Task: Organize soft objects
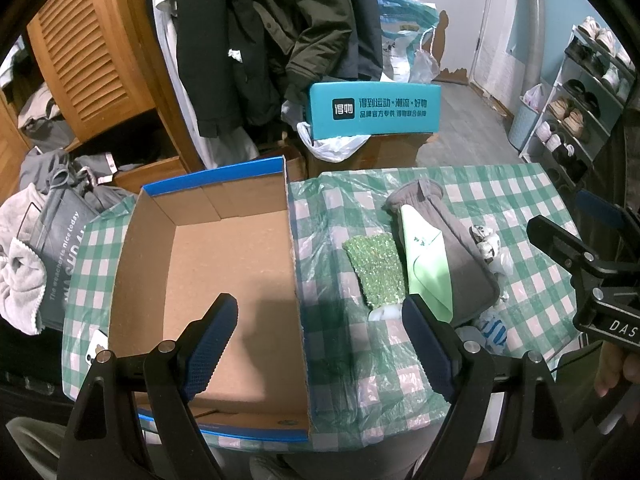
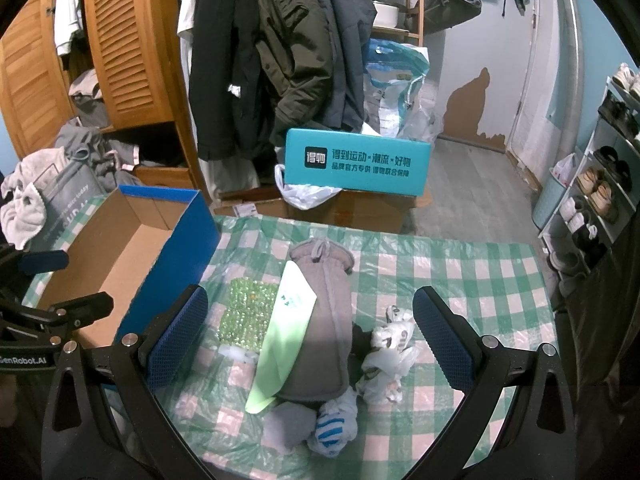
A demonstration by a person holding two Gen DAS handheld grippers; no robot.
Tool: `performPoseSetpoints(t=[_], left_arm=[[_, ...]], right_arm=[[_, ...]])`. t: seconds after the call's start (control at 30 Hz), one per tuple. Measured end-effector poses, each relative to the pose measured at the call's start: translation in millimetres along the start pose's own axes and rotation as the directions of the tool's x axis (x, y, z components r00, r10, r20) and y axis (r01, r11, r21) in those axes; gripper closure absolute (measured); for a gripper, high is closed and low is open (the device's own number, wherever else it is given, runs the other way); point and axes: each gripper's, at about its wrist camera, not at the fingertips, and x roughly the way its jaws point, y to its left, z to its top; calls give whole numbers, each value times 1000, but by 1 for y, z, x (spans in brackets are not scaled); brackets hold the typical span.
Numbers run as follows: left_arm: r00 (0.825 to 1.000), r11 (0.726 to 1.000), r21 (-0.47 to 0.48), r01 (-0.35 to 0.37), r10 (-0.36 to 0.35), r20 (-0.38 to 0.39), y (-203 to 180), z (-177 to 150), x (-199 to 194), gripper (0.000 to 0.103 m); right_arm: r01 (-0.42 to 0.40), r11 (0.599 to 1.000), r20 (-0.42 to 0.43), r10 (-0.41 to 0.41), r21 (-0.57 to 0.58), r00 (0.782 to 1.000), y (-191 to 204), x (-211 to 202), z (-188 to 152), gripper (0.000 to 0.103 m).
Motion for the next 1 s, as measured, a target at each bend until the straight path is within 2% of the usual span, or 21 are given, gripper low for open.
performPoseSetpoints(t=[0.83, 1.0], left_arm=[[1000, 1000, 1, 0, 0, -5, -2, -2, 2, 17], [1000, 1000, 4, 1, -1, -10, -7, -7, 3, 17]], right_arm=[[2, 1000, -4, -2, 5, 1000, -3, 1, -1, 1], [4, 1000, -8, -4, 14, 1000, -19, 4, -9, 1]])
